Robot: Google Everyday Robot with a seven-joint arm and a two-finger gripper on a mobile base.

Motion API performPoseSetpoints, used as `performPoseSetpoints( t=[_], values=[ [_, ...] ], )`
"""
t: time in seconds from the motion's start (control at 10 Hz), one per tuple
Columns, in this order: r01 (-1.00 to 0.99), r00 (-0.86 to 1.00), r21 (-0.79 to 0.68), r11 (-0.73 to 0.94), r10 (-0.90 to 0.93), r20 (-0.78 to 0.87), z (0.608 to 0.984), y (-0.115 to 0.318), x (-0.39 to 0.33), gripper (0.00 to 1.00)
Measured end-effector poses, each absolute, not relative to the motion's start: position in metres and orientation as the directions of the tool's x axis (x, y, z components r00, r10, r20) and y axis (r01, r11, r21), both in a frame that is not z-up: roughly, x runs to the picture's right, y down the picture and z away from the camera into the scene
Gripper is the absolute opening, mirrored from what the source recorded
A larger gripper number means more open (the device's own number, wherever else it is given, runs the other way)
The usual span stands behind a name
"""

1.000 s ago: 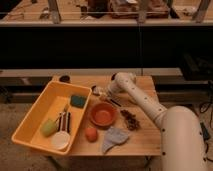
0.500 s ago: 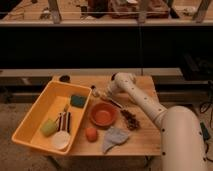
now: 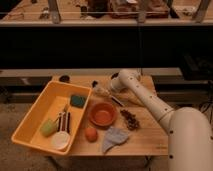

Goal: Place brush in table surface

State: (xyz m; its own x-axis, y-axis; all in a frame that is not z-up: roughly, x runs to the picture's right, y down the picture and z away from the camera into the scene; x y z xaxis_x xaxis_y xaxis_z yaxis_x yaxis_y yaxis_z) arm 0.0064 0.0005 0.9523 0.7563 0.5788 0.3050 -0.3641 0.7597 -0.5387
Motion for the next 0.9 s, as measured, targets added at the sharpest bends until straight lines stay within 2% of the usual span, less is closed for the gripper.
performPoseSetpoints(
  t=[0.4, 0.9],
  values=[
    [-0.243, 0.82, -0.473, 0.847, 0.44, 0.366, 0.87, -0.068, 0.013, 0.14],
    [-0.144, 0.896, -0.374, 0.916, 0.281, 0.344, 0.802, -0.126, 0.036, 0.14]
  ],
)
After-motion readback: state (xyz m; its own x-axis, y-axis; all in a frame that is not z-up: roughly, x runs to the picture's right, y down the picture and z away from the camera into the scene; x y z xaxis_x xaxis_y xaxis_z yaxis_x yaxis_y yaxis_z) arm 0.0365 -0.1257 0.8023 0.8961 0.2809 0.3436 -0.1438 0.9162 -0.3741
